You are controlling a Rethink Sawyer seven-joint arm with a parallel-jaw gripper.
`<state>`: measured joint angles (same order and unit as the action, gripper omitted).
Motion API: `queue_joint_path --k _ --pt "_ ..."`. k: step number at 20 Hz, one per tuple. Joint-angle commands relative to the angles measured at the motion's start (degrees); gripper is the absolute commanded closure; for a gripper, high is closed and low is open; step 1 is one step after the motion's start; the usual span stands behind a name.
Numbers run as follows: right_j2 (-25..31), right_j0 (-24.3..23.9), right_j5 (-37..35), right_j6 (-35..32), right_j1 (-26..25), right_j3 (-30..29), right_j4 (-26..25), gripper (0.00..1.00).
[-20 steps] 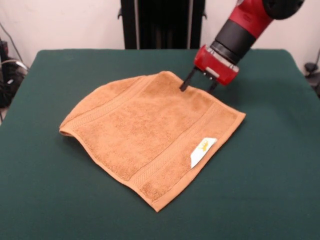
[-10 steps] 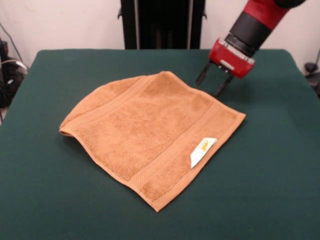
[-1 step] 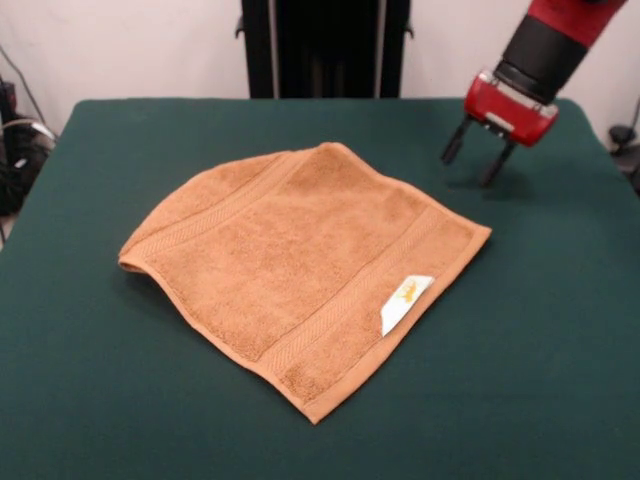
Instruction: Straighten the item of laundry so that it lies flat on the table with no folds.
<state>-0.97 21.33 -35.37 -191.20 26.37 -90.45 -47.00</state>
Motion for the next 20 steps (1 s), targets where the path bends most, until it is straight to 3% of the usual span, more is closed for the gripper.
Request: queue_joint_path --k 1,5,13,17,20 --pt "9.1 -3.3 -8.5 20.3 8.8 -8.6 5.8 0.0" --pt "10.0 -10.4 -12.8 31.7 19.7 -13.6 6.5 0.0" --pt "14.0 -21.6 -20.9 54.5 29.7 -13.4 2.9 0.0" --pt "13.2 -26.0 -14.8 55.0 28.9 -10.9 -1.3 0.0" --pt "12.9 -29.4 -9.7 55.3 23.1 -8.9 -5.6 0.0"
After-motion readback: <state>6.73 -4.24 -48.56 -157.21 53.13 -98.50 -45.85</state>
